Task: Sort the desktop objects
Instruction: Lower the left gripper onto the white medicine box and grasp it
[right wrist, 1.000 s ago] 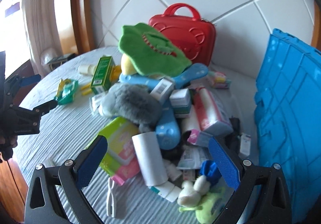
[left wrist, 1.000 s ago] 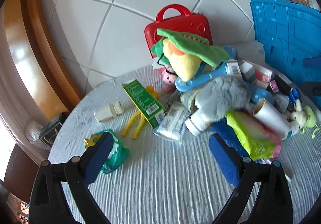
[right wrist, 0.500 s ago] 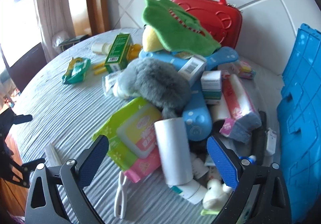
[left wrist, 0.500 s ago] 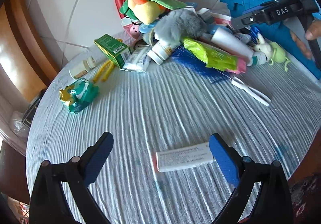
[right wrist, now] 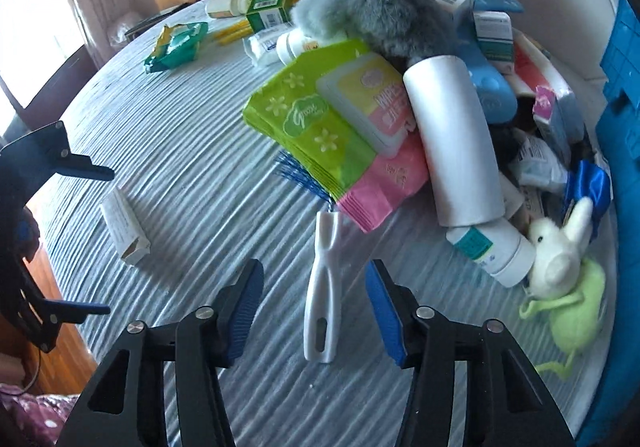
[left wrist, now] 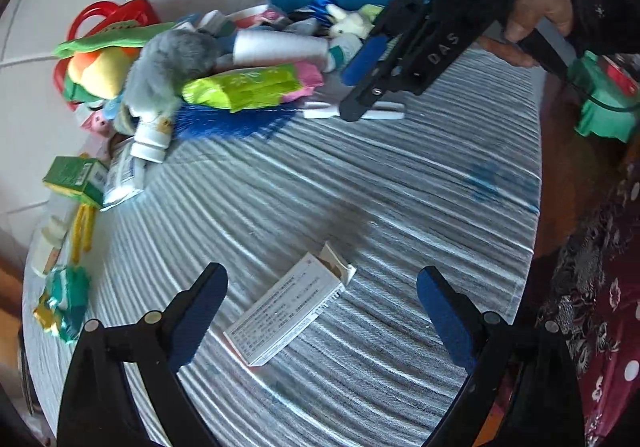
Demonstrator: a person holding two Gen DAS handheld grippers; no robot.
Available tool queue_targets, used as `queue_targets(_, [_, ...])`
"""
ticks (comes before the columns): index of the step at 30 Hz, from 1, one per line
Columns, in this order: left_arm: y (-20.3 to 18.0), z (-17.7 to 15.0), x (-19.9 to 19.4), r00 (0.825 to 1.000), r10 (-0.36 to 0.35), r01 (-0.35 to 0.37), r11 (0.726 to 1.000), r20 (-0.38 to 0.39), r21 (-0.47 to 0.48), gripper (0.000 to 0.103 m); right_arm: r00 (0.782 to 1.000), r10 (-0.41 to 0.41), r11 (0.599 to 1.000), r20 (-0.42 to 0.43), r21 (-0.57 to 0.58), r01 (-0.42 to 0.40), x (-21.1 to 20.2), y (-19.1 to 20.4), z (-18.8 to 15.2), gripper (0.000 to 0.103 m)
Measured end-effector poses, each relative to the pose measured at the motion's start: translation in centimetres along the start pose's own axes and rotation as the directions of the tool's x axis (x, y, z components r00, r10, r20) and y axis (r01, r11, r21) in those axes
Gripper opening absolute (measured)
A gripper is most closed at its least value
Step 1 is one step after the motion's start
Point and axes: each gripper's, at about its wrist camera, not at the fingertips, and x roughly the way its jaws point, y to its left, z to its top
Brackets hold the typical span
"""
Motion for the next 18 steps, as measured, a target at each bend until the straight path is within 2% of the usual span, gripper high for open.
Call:
queue_targets(2, [0.1, -0.3, 0.7, 0.997, -0.079, 0.08, 0.996, -0.015, 0.039, 0.084, 1.0, -0.021, 1.0, -0.015, 0.006, 0.021, 0.6, 0.3, -0.2, 0.042])
queue_targets(4, [0.2, -0.6, 1.0, 0.99, -0.142, 0.142, 0.987, -0.013, 0.073, 0.083, 0.999, -0.035, 0.999, -0.03, 0.007, 0.035, 1.1, 0.6, -0.2, 0.034])
queue_targets(7, [1.1, -1.0, 1.3, 0.977, -0.213, 0.213, 0.973, -0.012, 0.087, 0.083, 0.998, -0.058, 0.998, -0.03, 0.016, 0.058, 1.3, 0.8, -0.3, 0.033])
queue_targets(9, [2.0, -1.2, 1.6, 0.962, -0.273, 0.274, 0.959, -0.02, 0.078, 0.083, 0.998, -0.059, 0.998, -0.025, 0.036, 0.06, 1.1, 0.6, -0.2, 0.033])
queue_targets(13, [2.8, -1.2, 1.5, 0.948, -0.317, 0.318, 0.937, -0.035, 0.144, 0.08, 0.996, -0.079, 0.996, -0.028, 0.041, 0.081, 0.9, 0.7, 0.0, 0.029])
queue_targets(14, [3.1, -1.2, 1.4, 0.945, -0.326, 0.328, 0.932, -0.042, 0.156, 0.074, 0.996, -0.082, 0.996, -0.032, 0.039, 0.084, 0.9, 0.8, 0.0, 0.027])
queue_targets(15, [3.4, -1.3, 1.4, 0.943, -0.33, 0.333, 0.93, -0.044, 0.157, 0.07, 0.996, -0.085, 0.996, -0.038, 0.038, 0.086, 0.8, 0.8, 0.1, 0.019])
queue_targets(18, [4.3, -1.5, 1.0, 0.943, -0.329, 0.332, 0.937, -0.051, 0.111, 0.045, 0.995, -0.073, 0.996, -0.071, 0.045, 0.076, 0.6, 0.9, 0.3, 0.019])
